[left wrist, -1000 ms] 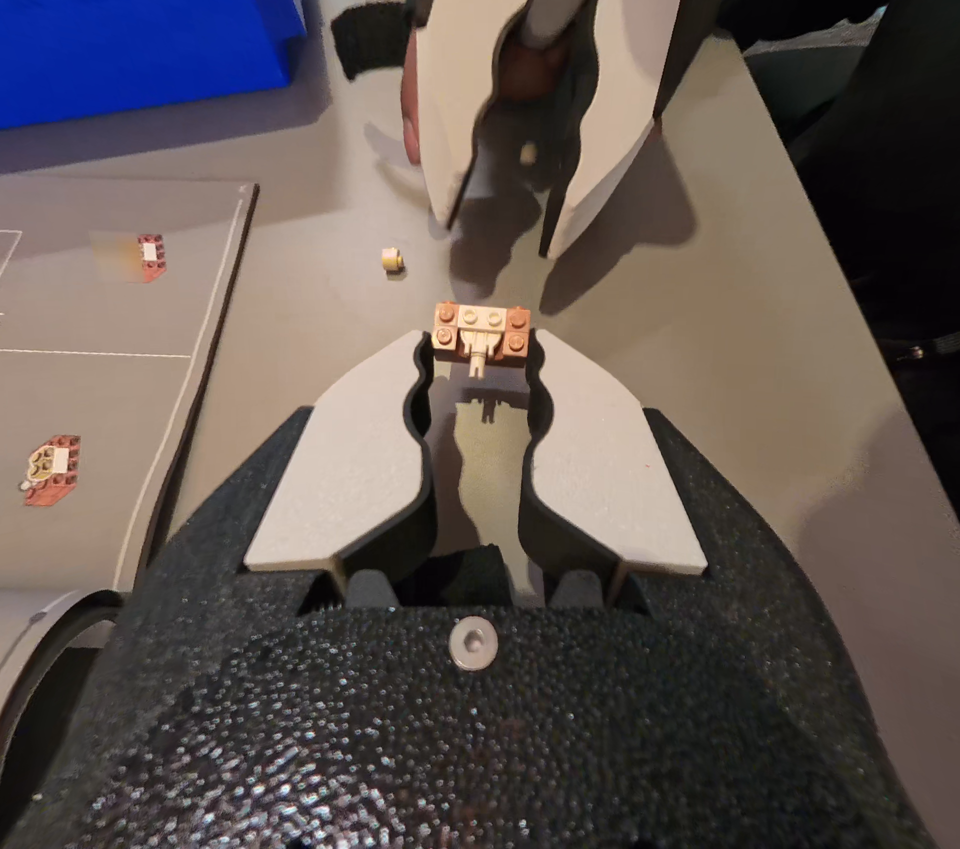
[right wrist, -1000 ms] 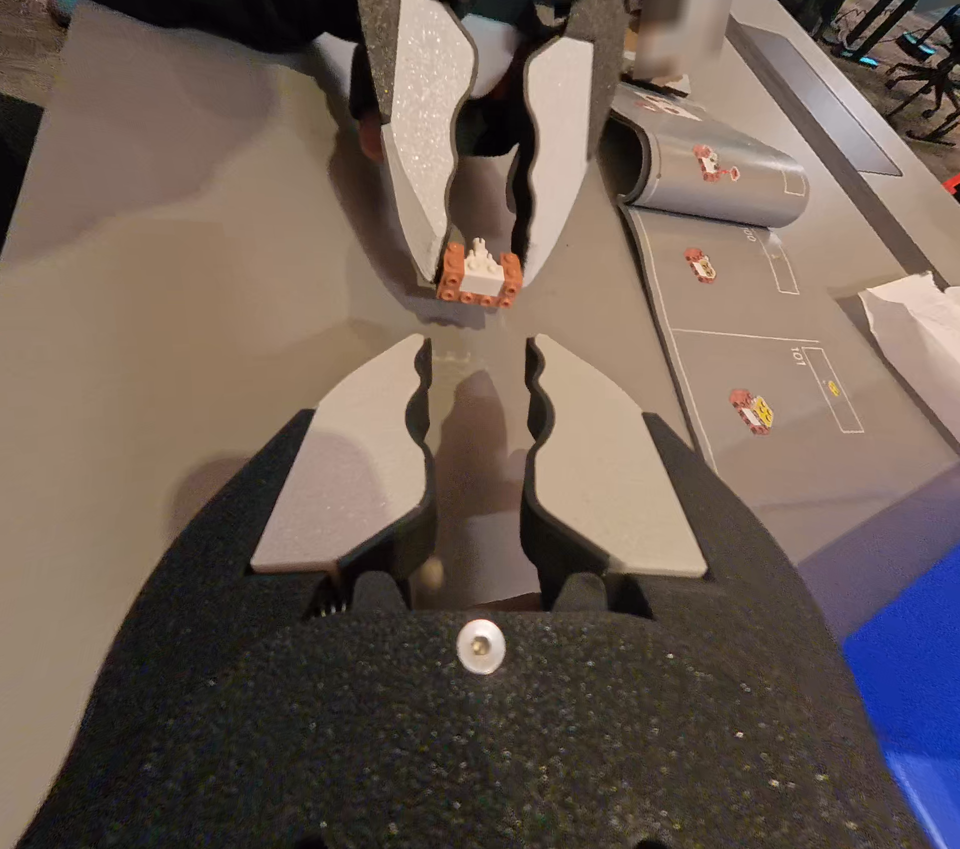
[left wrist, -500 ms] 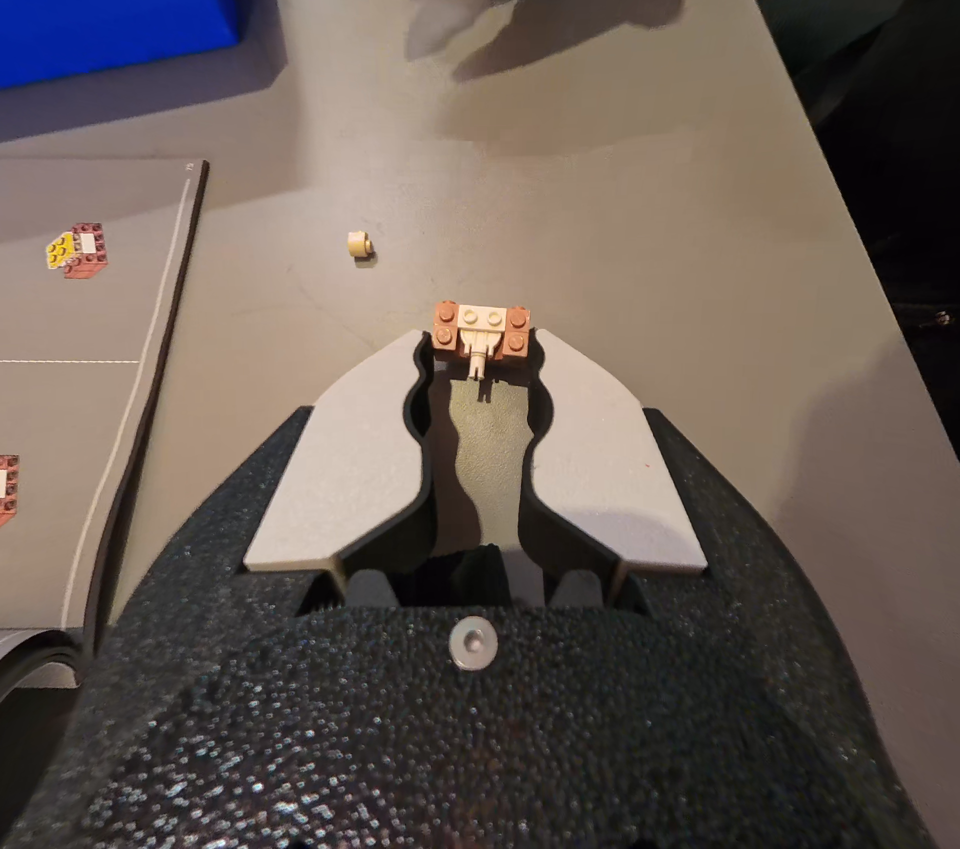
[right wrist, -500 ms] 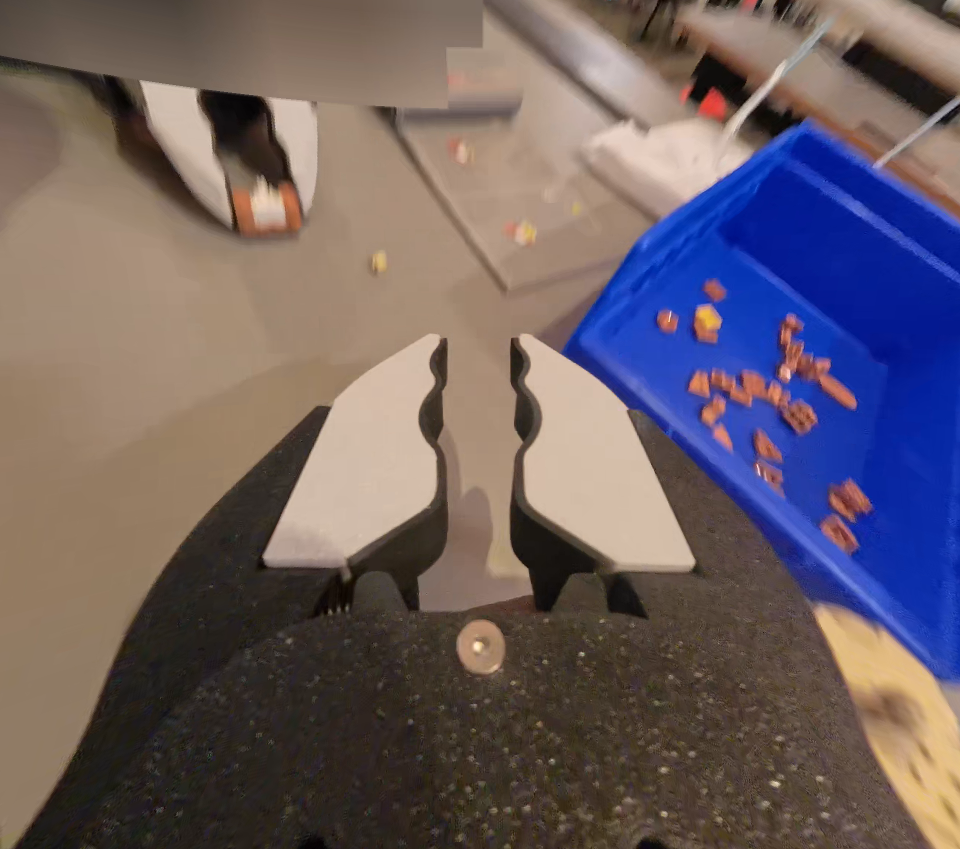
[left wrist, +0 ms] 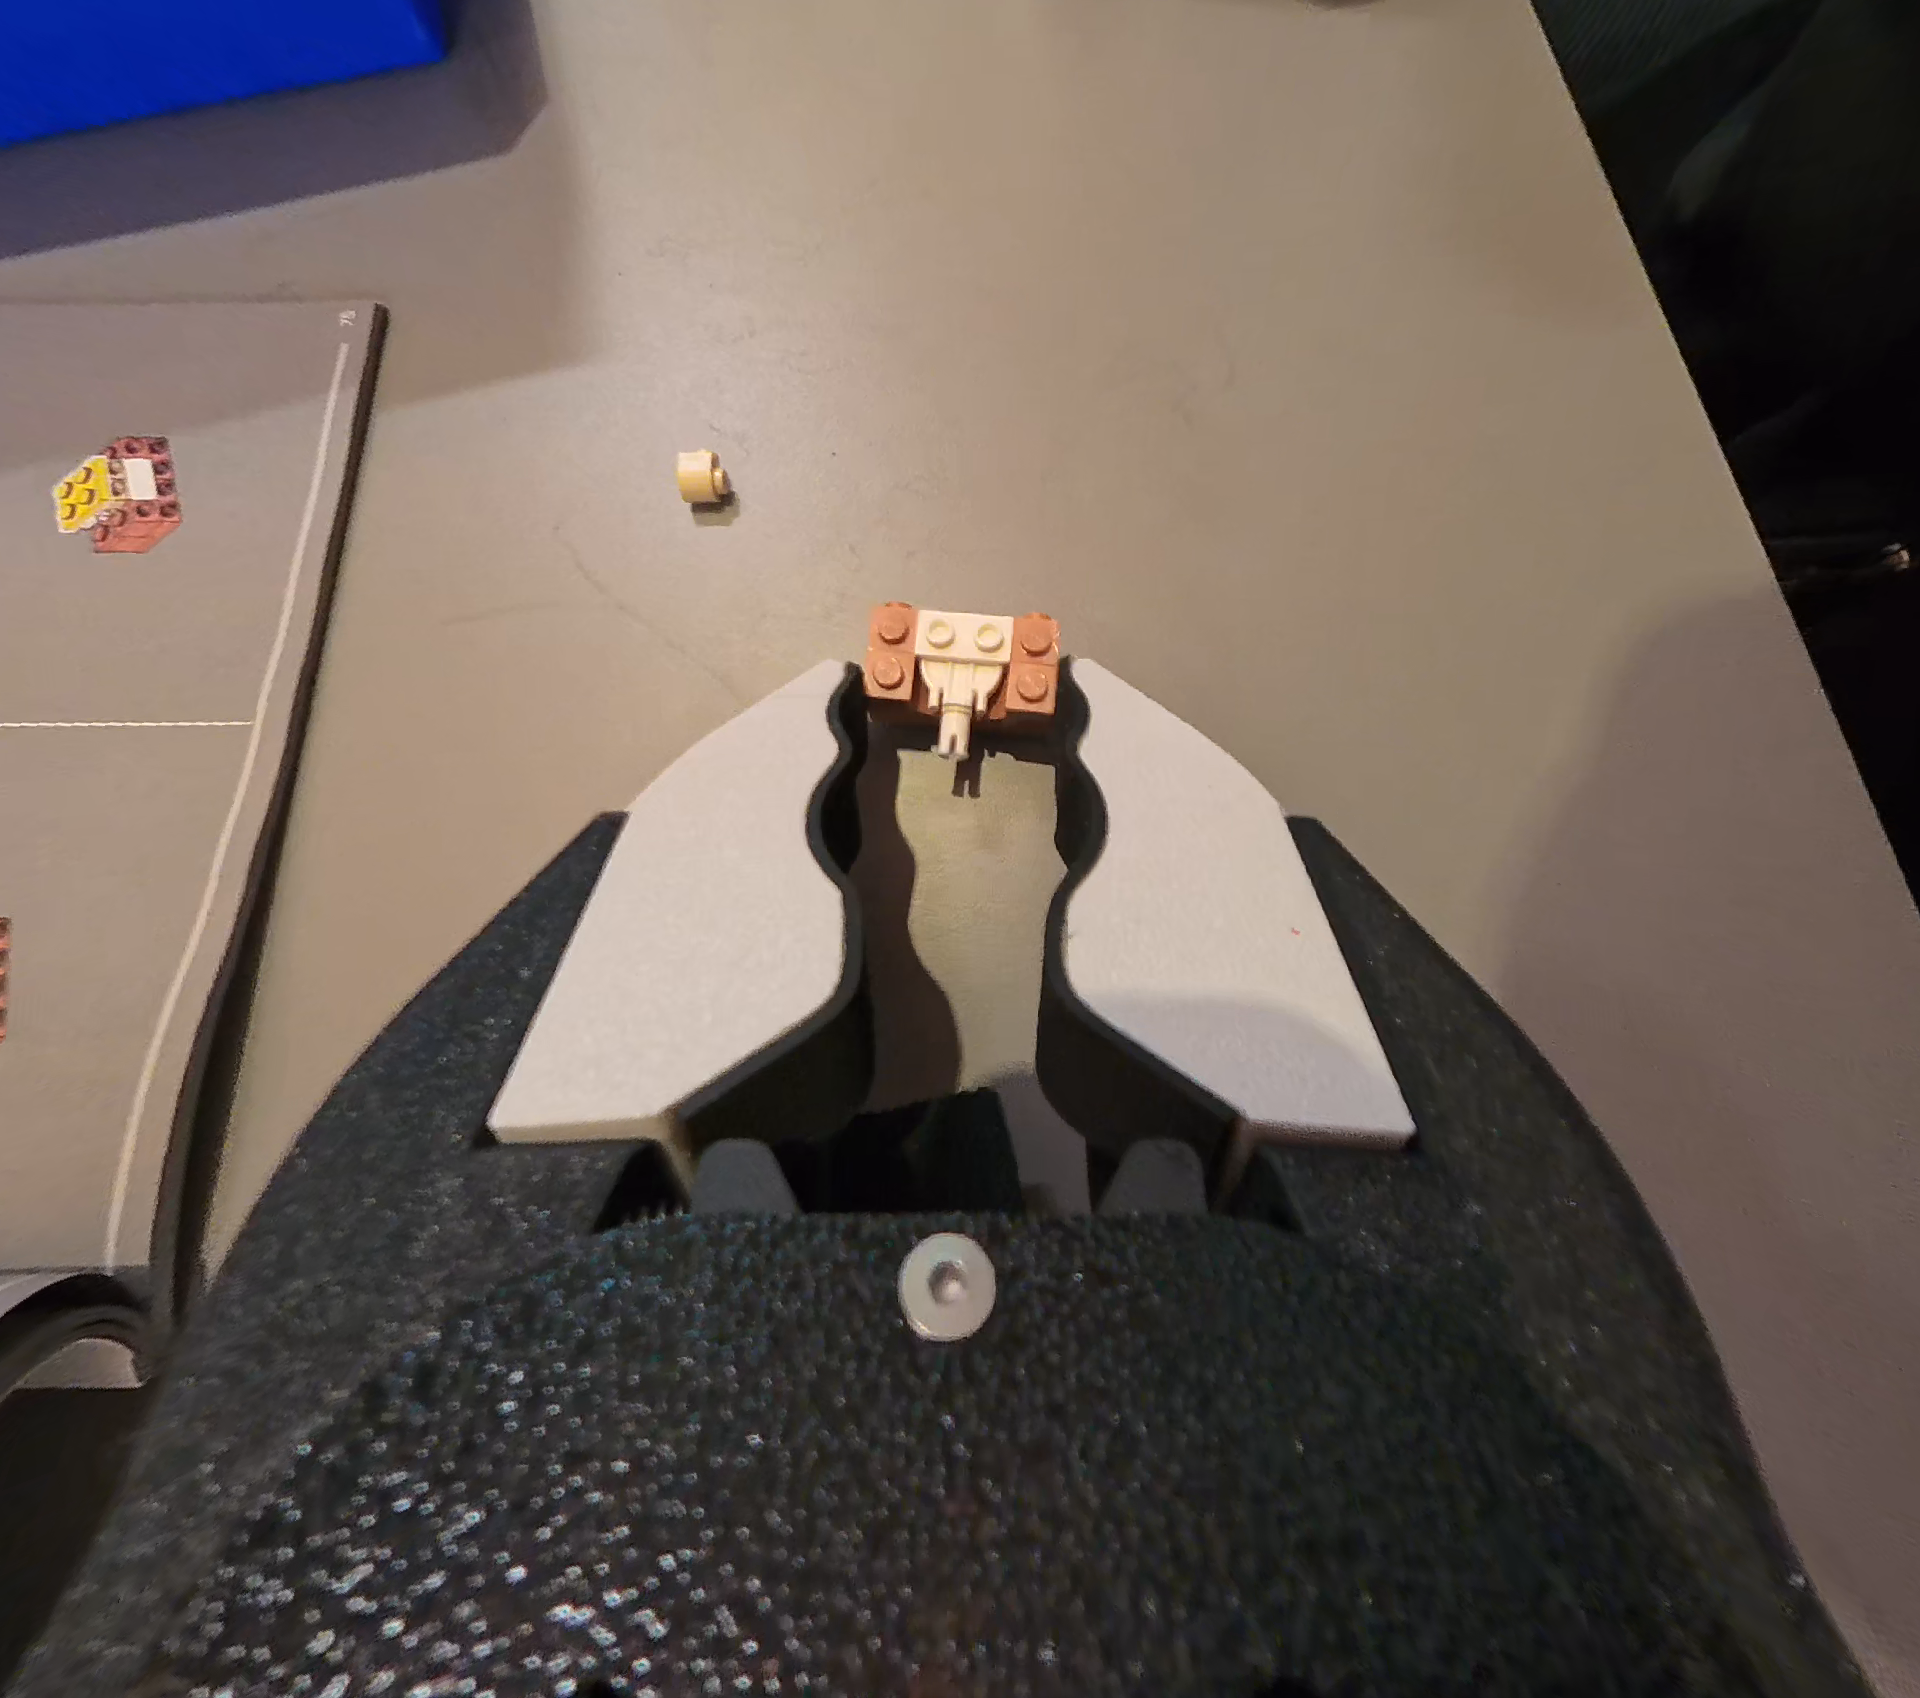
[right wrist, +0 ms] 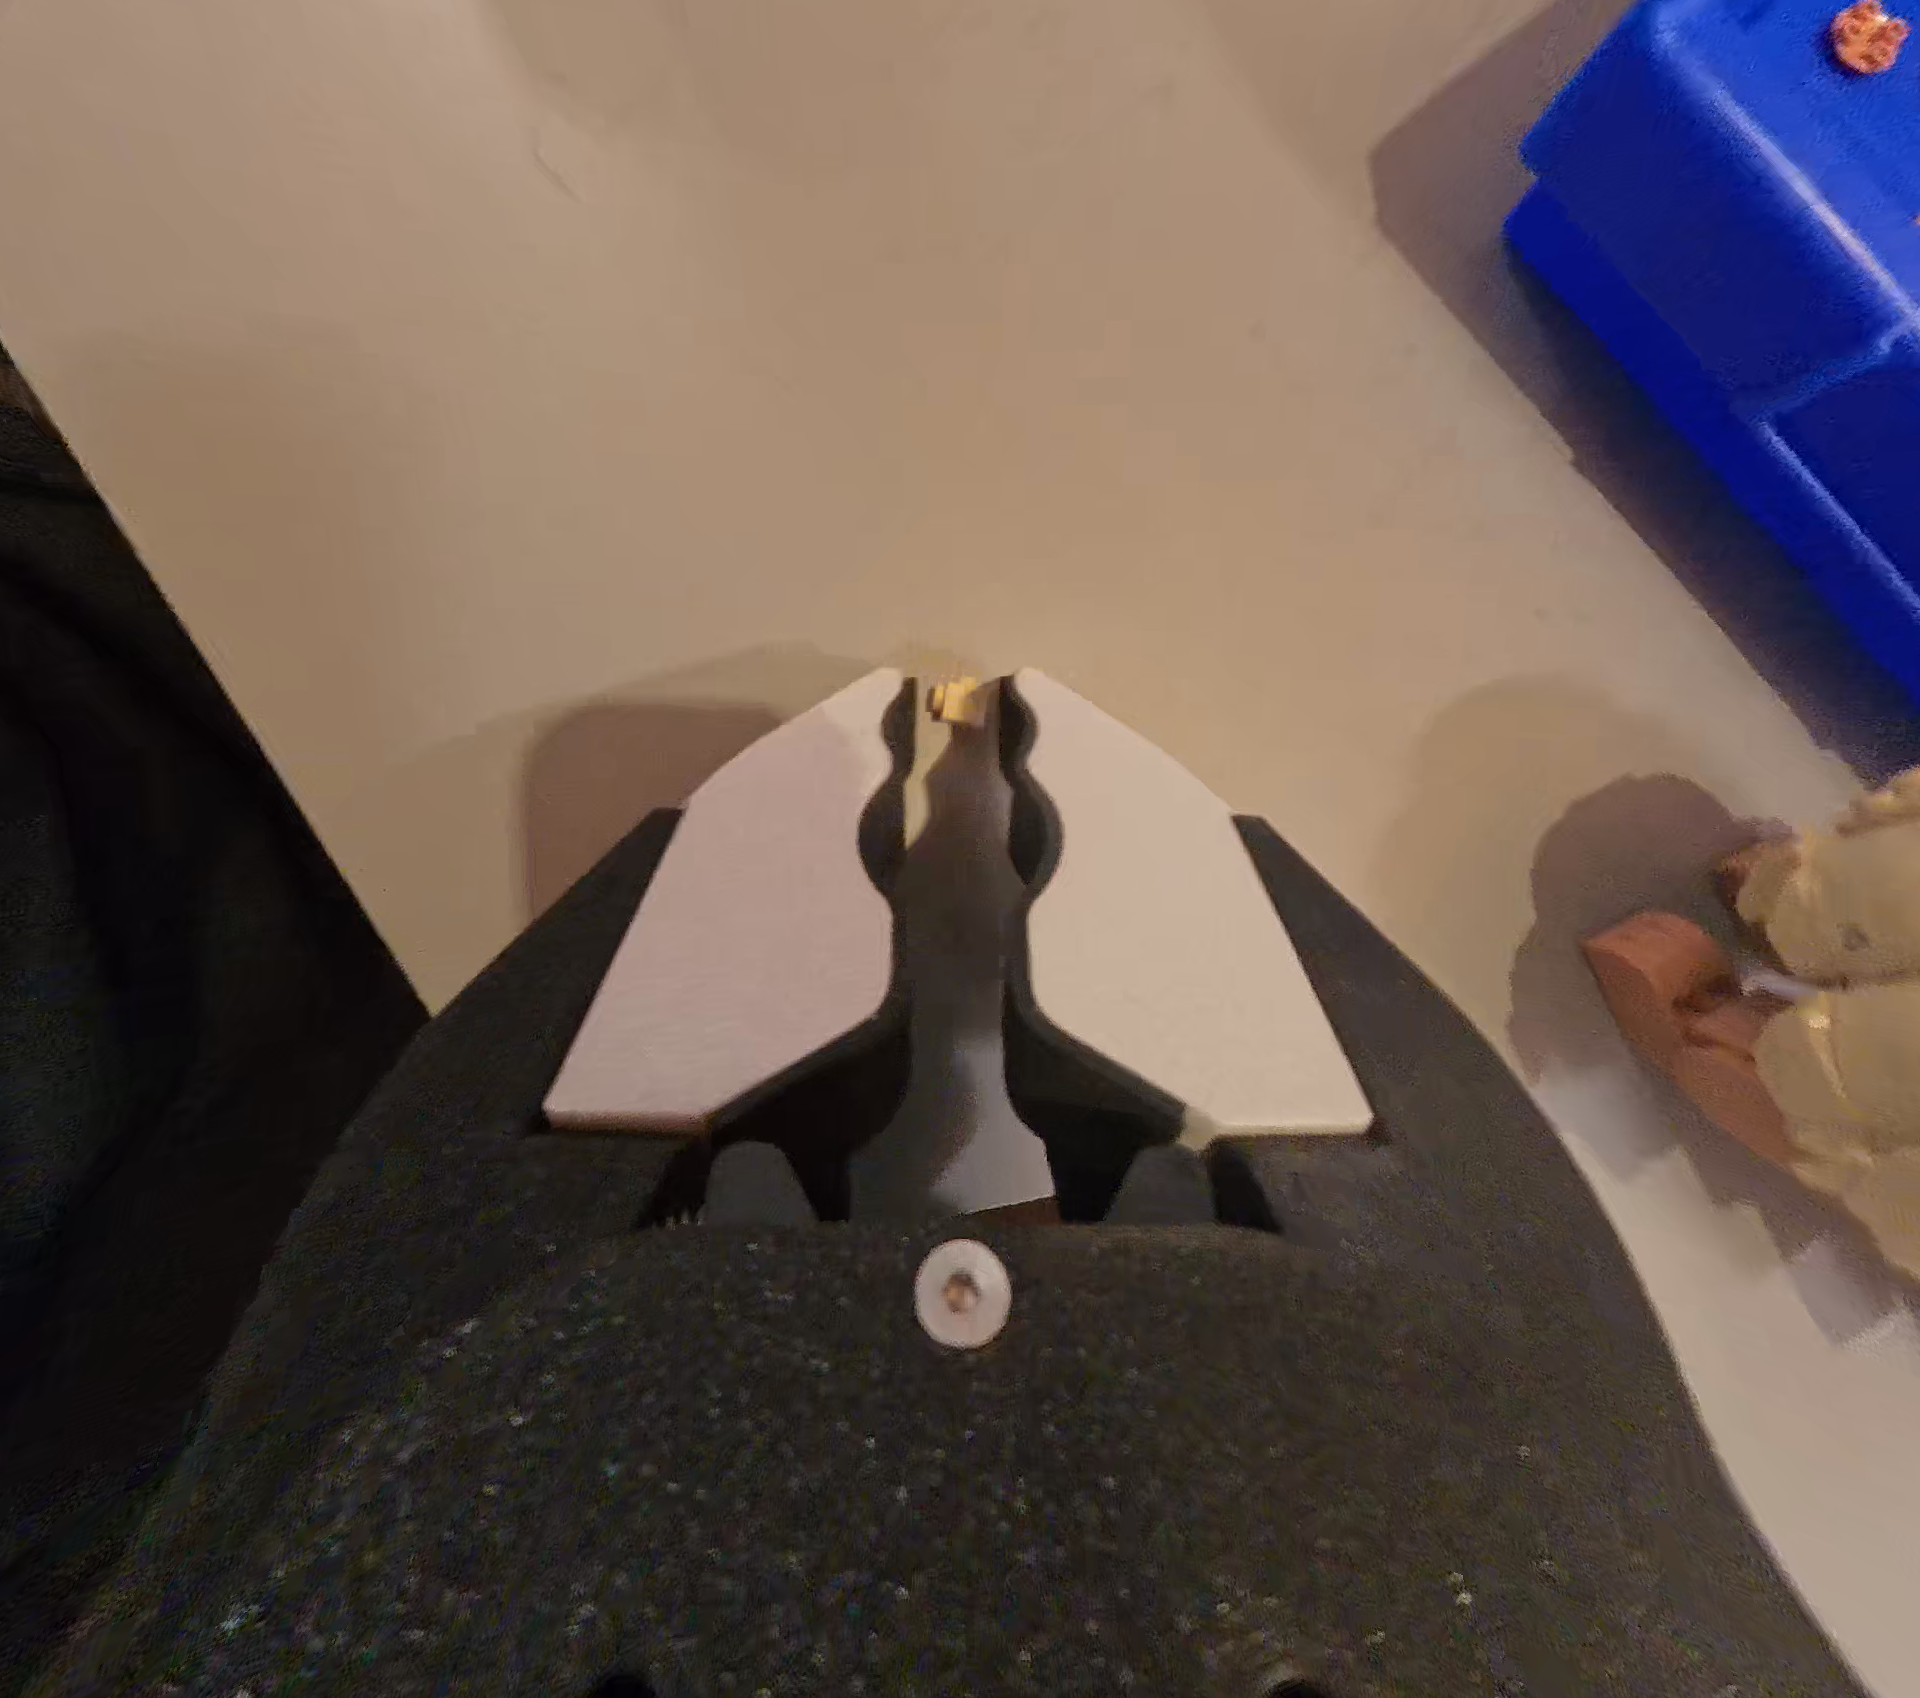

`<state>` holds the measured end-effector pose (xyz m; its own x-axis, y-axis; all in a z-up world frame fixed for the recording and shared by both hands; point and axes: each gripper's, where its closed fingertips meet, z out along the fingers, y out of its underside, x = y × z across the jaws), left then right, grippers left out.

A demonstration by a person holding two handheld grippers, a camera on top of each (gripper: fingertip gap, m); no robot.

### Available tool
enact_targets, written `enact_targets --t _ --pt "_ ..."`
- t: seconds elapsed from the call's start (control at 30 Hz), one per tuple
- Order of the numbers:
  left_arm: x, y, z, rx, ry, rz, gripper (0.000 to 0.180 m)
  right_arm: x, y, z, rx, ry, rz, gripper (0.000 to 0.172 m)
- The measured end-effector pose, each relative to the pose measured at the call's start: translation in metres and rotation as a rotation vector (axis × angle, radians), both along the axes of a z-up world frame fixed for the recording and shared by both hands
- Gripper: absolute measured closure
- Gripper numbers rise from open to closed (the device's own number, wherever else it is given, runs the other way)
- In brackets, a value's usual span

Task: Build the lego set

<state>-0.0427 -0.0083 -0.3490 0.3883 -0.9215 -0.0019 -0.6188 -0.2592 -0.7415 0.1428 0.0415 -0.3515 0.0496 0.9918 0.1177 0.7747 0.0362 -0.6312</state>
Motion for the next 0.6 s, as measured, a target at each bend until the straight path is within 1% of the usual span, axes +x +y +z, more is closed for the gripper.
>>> enact_targets --t 0.03,0.1,0.23,0.33,0.4,0.53,0.6 --pt "0.000 -0.001 -0.001 -0.004 0.007 -0.003 0.147 -0.004 0.000 -0.002 0.011 -0.012 0.015 0.162" --pt "-0.001 -0.002 -0.004 -0.009 0.032 -0.009 0.147 -0.018 -0.003 -0.002 0.000 0.002 0.054 0.162" --pt "0.000 -0.006 -0.005 -0.011 0.036 -0.021 0.146 -0.050 -0.011 -0.001 -0.019 0.048 0.121 0.163" --pt "-0.001 -0.007 -0.006 -0.014 0.039 -0.023 0.146 -0.078 -0.023 0.004 -0.057 0.122 0.184 0.163" --pt "-0.001 -0.009 -0.006 -0.018 0.041 -0.036 0.142 -0.097 -0.030 0.012 -0.077 0.176 0.220 0.163" --pt "-0.003 -0.010 -0.002 0.013 0.032 -0.047 0.132 -0.132 -0.047 0.035 -0.184 0.330 0.320 0.163" --pt "-0.005 -0.008 0.007 0.070 0.016 -0.052 0.131 -0.145 -0.052 0.050 -0.266 0.422 0.356 0.163"
